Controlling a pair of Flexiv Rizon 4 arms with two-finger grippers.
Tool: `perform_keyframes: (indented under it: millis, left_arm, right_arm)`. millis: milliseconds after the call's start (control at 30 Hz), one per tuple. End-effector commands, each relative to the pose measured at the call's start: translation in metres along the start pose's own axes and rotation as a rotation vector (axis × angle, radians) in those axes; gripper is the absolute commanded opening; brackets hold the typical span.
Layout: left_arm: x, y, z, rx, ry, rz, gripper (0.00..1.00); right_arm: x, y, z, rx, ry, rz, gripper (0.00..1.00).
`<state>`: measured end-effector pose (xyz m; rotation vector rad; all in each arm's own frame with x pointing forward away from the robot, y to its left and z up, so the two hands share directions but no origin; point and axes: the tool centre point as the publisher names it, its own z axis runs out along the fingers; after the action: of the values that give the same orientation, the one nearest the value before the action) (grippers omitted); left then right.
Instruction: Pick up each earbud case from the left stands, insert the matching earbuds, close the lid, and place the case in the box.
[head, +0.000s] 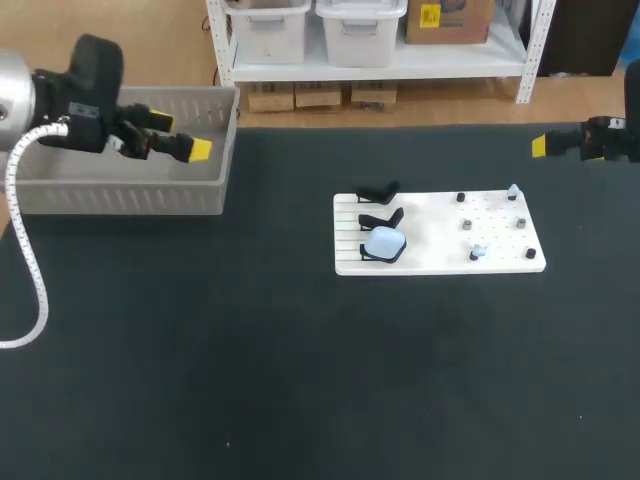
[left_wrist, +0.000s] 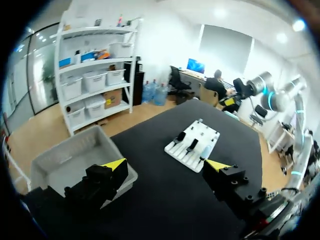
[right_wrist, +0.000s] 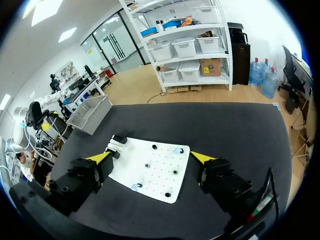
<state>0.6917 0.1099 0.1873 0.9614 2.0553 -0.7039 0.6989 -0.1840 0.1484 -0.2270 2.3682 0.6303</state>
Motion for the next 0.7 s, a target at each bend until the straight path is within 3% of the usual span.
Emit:
perform_keyframes:
  millis: [33,300,700]
  left_arm:
    - [-0.002,-0.007,0.016,0.341,0.009,0.247,1.0]
    - [0.008,-0.035,0.041,0.484,0.049,0.396,1.0]
    - [0.009,-0.04,0.043,0.476,0.057,0.411,1.0]
  right_arm:
    - [0.0,0.0,0.0,0.002,0.001,0.0,1.0]
    - [0.0,0.0,0.0,0.002,0.001,0.0,1.0]
    - [0.0,0.0,0.0,0.002,0.001,0.0,1.0]
